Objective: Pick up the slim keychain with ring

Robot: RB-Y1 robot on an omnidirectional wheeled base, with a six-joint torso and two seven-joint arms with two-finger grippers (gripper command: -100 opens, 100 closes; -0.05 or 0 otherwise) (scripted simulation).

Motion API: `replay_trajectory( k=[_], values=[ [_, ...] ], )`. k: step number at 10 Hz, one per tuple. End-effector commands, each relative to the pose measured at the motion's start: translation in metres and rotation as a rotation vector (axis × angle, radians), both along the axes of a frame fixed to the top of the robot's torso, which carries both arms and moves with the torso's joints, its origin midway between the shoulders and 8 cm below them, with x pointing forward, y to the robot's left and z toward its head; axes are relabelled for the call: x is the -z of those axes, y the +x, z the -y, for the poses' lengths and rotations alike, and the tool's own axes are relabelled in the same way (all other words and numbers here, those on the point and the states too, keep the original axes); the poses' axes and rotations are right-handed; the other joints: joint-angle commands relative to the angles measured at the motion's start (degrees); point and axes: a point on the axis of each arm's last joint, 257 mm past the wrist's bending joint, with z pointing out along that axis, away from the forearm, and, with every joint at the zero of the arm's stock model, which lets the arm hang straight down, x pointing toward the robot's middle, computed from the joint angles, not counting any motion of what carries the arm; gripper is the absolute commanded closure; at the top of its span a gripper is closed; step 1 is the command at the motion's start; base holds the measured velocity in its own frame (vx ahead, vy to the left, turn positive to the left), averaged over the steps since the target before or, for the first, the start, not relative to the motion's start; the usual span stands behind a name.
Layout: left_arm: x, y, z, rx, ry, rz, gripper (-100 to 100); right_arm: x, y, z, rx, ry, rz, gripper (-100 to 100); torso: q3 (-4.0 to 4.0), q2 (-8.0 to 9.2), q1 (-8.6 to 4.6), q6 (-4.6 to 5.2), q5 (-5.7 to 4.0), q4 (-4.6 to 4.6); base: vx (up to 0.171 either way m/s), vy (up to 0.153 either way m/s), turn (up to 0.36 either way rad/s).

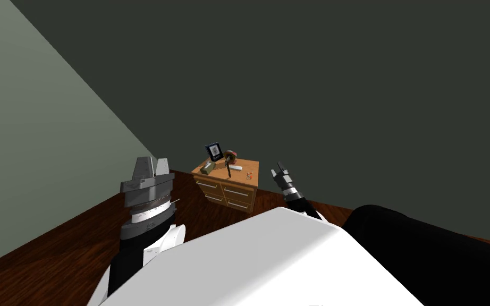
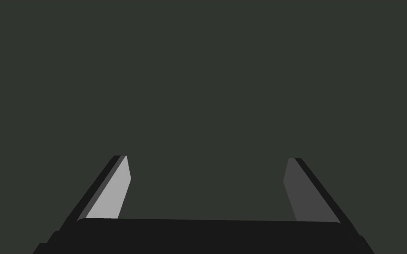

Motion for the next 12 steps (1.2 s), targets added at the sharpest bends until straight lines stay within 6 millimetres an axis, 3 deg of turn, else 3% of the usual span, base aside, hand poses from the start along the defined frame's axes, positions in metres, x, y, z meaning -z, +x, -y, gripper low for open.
replay_trajectory(
  k=[1, 3, 4, 6, 7, 9, 10, 12],
  values=[
    [0.000, 0.000, 0.000, 0.000, 0.000, 0.000, 0, 0.024, 0.002, 0.001, 0.003, -0.004, -0.060, -100, 0.00, 0.00, 0.00, 0.00, 0.00, 0.00, -0.043, 0.044, 0.038],
    [0.000, 0.000, 0.000, 0.000, 0.000, 0.000, 0, 0.079, -0.015, 0.007, 0.005, -0.012, -0.228, -100, -0.03, -0.05, -0.06, -0.01, -0.02, -0.01, -0.042, 0.048, 0.174],
    [0.000, 0.000, 0.000, 0.000, 0.000, 0.000, 0, 0.082, -0.016, 0.008, 0.007, -0.012, -0.240, -100, -0.02, -0.04, -0.03, -0.02, -0.01, 0.00, -0.023, 0.040, 0.061],
    [0.000, 0.000, 0.000, 0.000, 0.000, 0.000, 0, 0.138, -0.043, 0.015, 0.007, -0.022, -0.420, -100, -0.07, -0.14, -0.07, -0.01, -0.01, -0.02, -0.006, 0.047, 0.209],
    [0.000, 0.000, 0.000, 0.000, 0.000, 0.000, 0, 0.141, -0.045, 0.016, 0.009, -0.022, -0.430, -100, -0.08, -0.15, -0.03, -0.02, -0.01, -0.03, -0.007, 0.039, 0.076],
    [0.000, 0.000, 0.000, 0.000, 0.000, 0.000, 0, 0.193, -0.079, 0.024, 0.004, -0.037, -0.609, -100, -0.09, -0.17, -0.07, -0.01, -0.01, -0.03, -0.003, 0.049, 0.268],
    [0.000, 0.000, 0.000, 0.000, 0.000, 0.000, 0, 0.196, -0.084, 0.025, 0.009, -0.035, -0.624, -100, -0.10, -0.18, -0.06, -0.02, -0.01, -0.03, 0.006, 0.029, 0.103],
    [0.000, 0.000, 0.000, 0.000, 0.000, 0.000, 0, 0.244, -0.131, 0.036, 0.007, -0.052, -0.808, -100, -0.12, -0.22, -0.14, -0.02, -0.02, -0.04, 0.017, 0.038, 0.318]
  ],
)
